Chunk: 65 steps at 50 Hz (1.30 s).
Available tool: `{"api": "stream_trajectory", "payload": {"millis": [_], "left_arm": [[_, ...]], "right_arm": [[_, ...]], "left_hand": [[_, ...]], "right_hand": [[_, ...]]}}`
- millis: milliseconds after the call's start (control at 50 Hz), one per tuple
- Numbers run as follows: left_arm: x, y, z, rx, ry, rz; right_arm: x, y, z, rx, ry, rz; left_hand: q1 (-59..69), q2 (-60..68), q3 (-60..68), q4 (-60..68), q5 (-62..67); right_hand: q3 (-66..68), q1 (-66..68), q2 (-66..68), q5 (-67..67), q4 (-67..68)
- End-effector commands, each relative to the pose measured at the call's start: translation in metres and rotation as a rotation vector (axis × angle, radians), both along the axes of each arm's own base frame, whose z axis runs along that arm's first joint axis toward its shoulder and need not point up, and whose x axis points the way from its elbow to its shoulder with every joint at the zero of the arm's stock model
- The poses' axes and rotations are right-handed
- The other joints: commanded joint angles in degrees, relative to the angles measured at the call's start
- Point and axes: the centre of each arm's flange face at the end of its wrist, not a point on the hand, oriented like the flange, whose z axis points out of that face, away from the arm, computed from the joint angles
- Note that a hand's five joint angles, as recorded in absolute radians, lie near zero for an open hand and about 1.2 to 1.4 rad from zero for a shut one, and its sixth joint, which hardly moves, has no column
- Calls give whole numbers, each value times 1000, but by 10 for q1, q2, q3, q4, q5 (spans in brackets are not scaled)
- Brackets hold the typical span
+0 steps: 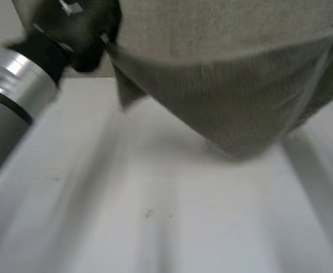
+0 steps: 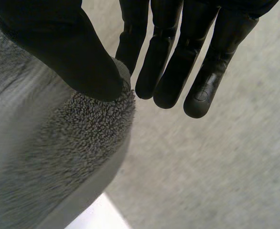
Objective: Fold the towel.
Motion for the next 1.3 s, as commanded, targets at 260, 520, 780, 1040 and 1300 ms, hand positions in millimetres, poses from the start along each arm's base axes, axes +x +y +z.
{"api": "stream_trajectory", "payload": {"millis": [260,520,780,1040,1300], "left_arm": [[6,-25,-53,254,-131,46],[-28,-111,-117,283,-251,84],[4,-132,83,-469,151,337],[19,-117,-39,-153,-84,243],[37,-57,-221,398,-342,158]], "right_arm": [[56,-1,-70,258,152,130],[106,-54,-124,117,316,62],[107,-48,40,-686,-10,-99],[106,-29,-82,-234,76,55],[96,26,-226,332,228,175]], "left_hand": [[115,102,103,103,105],[115,102,103,103,105],[115,102,103,103,105],[115,102,103,103,105],[115,102,103,103,105]], "right_hand": [[118,245,122,134,116],[118,245,122,134,116],[118,245,122,134,116],[118,245,122,134,116],[118,245,122,134,116]]}}
